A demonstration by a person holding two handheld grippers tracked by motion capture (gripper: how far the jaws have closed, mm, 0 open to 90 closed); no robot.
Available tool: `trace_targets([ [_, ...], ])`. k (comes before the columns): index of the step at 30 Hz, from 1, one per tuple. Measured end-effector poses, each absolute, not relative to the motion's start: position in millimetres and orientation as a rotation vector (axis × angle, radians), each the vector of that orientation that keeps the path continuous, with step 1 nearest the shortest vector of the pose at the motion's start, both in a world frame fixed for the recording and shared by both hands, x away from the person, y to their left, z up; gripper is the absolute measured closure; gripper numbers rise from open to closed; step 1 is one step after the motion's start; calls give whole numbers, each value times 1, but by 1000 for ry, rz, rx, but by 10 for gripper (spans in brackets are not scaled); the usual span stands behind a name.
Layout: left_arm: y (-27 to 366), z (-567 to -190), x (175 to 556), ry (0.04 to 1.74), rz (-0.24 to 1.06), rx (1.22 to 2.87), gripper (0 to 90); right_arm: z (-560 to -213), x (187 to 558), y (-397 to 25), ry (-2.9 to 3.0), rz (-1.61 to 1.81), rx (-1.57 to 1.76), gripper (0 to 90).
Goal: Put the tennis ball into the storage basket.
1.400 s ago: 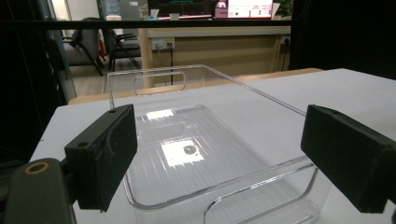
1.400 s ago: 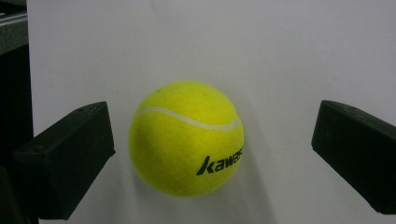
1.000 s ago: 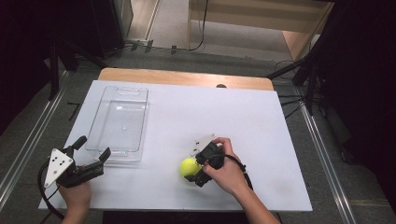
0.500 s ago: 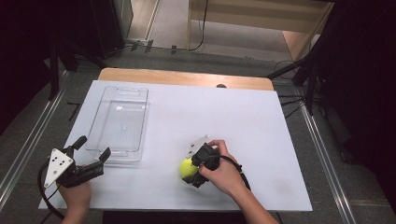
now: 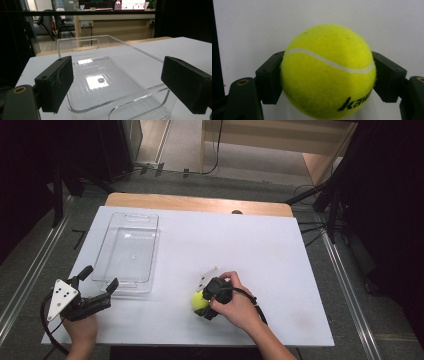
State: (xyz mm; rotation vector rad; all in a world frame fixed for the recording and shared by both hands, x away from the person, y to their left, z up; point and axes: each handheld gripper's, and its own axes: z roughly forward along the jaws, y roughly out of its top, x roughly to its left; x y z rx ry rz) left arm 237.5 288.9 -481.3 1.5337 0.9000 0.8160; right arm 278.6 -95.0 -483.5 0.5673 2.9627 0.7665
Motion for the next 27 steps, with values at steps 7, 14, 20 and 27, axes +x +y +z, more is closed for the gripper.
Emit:
trace_targets([
  [7,289,-481,237,901,816,1534,113,-483,279,-95,2964,755,577,229],
  [14,289,-481,237,901,816,1533,113,-482,279,-94,2966,747,571,235],
  [20,289,-481,238,900,816,1532,113,-481,279,-96,2961,765,572,235],
  [27,289,-481,238,901,816,1532,113,-474,280,-100,2952,784,581,235],
])
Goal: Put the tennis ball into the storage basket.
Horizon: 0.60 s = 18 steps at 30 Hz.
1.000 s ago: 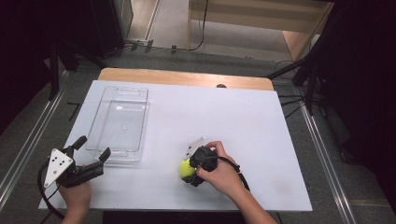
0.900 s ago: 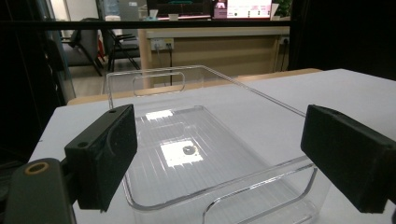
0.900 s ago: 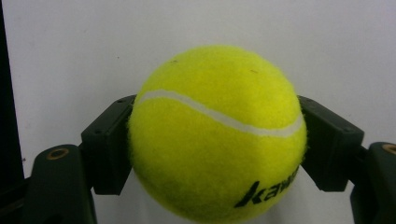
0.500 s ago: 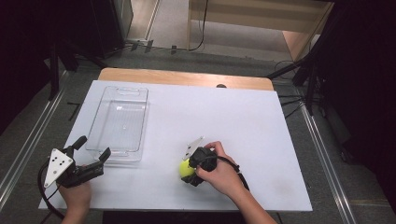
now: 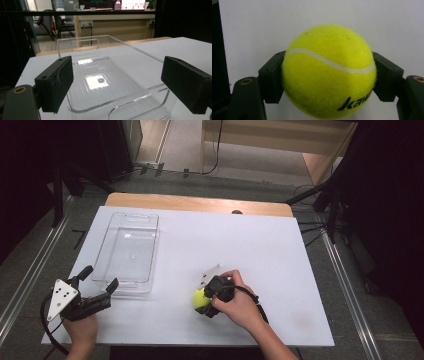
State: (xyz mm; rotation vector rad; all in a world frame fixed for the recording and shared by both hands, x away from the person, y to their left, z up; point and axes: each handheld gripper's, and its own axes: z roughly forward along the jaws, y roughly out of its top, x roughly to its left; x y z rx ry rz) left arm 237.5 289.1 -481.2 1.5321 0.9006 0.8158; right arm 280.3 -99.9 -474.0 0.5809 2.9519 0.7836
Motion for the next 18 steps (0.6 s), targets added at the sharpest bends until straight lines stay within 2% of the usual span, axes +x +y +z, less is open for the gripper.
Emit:
trace_targets([
  [18,289,-481,238,897,813,1528,113,-461,285,-99,2941,795,565,235],
])
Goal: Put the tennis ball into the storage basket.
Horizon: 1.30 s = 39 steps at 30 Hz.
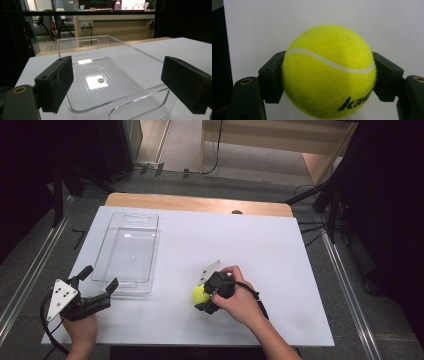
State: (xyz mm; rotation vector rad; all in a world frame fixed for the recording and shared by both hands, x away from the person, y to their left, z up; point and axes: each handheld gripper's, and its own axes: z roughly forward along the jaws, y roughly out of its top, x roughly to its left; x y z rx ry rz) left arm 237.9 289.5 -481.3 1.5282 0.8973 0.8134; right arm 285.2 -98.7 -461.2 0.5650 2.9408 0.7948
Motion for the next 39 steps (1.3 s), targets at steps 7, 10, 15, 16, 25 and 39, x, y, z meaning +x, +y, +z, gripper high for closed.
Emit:
trace_targets([
  [7,290,-481,238,897,812,1527,113,-457,287,-97,2963,804,559,236],
  [10,290,-481,238,897,810,1526,113,-456,289,-96,2963,810,544,237],
  [15,290,-481,238,896,809,1525,113,-454,290,-93,2974,802,548,237],
  [16,290,-481,238,897,809,1525,113,-454,290,-93,2972,802,547,237],
  [25,290,-481,238,897,809,1526,113,-448,294,-90,2974,821,529,237],
  [39,290,-481,238,897,807,1525,113,-443,299,-81,2970,845,508,236],
])
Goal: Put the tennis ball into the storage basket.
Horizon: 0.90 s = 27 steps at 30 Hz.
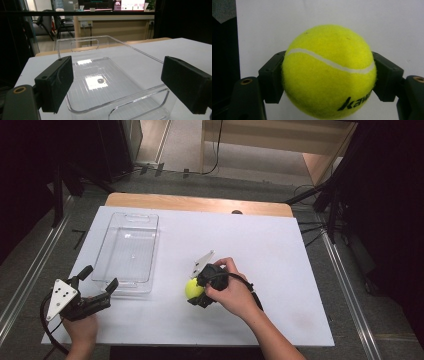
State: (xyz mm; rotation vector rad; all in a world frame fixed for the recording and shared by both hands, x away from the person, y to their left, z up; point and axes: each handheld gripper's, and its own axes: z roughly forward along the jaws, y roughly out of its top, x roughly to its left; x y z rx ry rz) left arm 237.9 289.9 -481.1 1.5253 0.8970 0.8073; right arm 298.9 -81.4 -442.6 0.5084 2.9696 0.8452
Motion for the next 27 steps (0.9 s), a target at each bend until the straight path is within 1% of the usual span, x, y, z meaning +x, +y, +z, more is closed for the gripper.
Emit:
trace_targets([
  [3,290,-481,238,897,807,1525,113,-441,302,-78,2961,864,469,235],
  [6,290,-481,238,897,806,1525,113,-439,301,-77,2969,855,510,235],
  [27,290,-481,238,897,803,1526,113,-429,311,-66,2955,888,459,235],
])
